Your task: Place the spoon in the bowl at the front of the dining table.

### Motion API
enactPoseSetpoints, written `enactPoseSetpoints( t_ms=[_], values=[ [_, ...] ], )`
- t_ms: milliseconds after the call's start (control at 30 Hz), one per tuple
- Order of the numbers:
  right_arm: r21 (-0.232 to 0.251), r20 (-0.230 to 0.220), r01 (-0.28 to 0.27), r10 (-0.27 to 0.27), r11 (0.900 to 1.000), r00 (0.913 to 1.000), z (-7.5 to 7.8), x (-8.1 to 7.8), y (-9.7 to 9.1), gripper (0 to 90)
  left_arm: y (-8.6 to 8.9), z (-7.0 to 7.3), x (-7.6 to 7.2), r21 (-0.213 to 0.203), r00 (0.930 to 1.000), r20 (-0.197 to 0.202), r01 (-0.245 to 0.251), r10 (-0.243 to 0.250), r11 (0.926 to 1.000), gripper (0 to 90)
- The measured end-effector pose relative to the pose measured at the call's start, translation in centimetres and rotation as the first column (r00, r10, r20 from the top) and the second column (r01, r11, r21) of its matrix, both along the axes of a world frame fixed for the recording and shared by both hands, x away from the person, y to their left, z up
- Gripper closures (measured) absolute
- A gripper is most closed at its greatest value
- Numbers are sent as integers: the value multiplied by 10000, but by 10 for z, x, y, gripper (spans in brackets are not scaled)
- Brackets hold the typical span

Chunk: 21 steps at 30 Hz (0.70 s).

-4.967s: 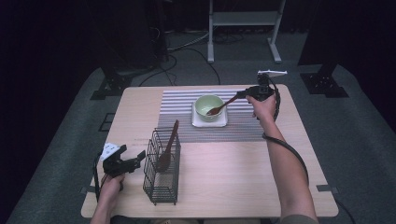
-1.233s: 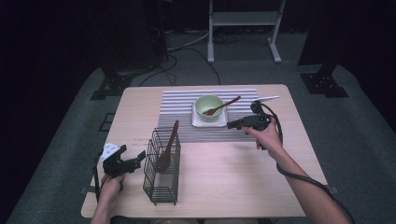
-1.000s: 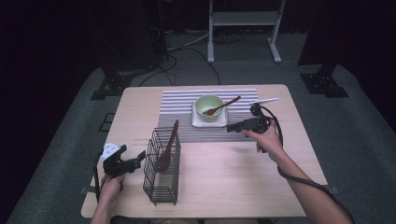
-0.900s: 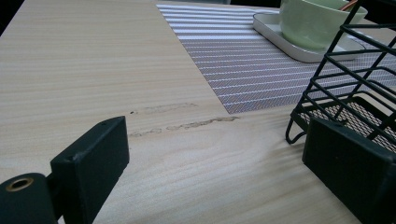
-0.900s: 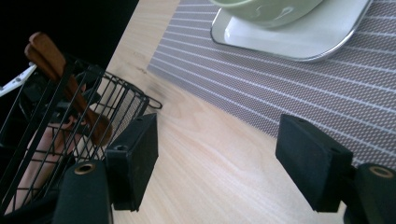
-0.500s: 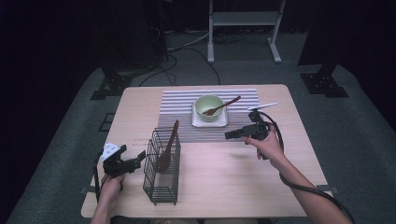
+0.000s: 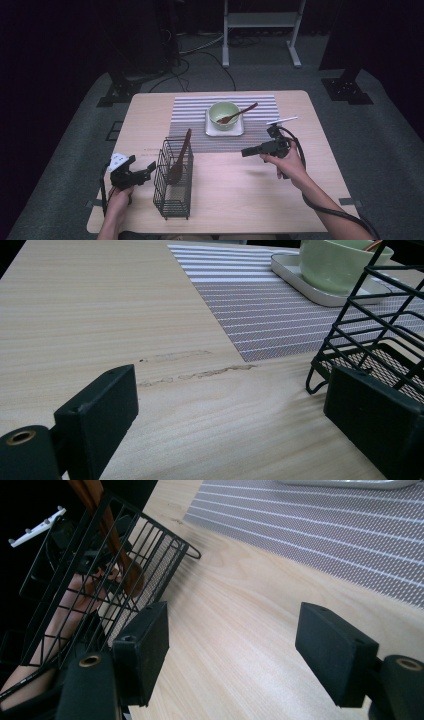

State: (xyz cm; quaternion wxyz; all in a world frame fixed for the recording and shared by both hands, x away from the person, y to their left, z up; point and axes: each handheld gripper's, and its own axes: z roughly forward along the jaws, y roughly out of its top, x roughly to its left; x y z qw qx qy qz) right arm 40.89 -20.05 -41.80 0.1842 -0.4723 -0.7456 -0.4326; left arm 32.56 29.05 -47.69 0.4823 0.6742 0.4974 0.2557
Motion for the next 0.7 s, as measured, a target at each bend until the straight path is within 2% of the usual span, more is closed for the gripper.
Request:
enactPoseSetpoints(
  t_ms=[700],
  values=[
    [156,10,-347,347,9993,9994,-7,-22,3,282,0,0,0,19,10000,13,-17,17,10000,64]
  ],
)
